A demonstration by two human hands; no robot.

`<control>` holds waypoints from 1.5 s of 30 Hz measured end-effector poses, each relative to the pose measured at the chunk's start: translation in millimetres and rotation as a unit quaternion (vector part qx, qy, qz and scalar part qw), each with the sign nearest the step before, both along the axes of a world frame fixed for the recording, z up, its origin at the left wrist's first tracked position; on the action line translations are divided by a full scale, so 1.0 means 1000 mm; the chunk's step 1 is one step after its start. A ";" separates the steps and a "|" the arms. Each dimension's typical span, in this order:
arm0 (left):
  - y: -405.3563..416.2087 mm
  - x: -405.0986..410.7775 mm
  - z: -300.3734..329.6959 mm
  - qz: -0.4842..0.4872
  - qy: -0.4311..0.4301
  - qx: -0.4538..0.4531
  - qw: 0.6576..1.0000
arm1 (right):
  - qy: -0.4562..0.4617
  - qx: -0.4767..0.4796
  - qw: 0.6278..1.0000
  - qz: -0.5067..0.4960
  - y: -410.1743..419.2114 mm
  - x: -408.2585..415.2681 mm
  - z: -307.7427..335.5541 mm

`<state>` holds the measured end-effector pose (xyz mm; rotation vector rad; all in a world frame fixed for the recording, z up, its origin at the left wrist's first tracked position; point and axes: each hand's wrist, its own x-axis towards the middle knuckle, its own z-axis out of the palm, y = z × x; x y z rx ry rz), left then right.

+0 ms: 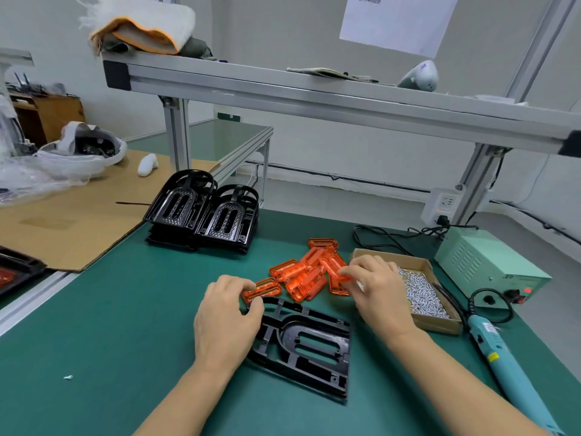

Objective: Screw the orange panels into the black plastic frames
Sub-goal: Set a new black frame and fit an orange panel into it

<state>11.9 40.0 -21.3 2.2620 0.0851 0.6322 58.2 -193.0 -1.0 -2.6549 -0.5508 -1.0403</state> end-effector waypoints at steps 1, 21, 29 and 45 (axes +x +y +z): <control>-0.001 0.000 0.001 -0.013 -0.019 -0.020 1.000 | -0.009 0.033 0.999 0.029 0.000 -0.006 0.001; -0.034 -0.012 0.028 -0.304 0.115 -0.517 0.792 | -0.008 0.254 0.950 0.179 0.010 -0.069 0.009; -0.053 -0.008 0.033 -0.277 0.123 -0.576 0.759 | -0.033 0.283 0.950 0.128 0.013 -0.071 0.004; -0.057 0.005 0.031 -0.329 0.096 -0.364 0.866 | 0.015 0.177 0.977 0.117 0.020 -0.081 -0.001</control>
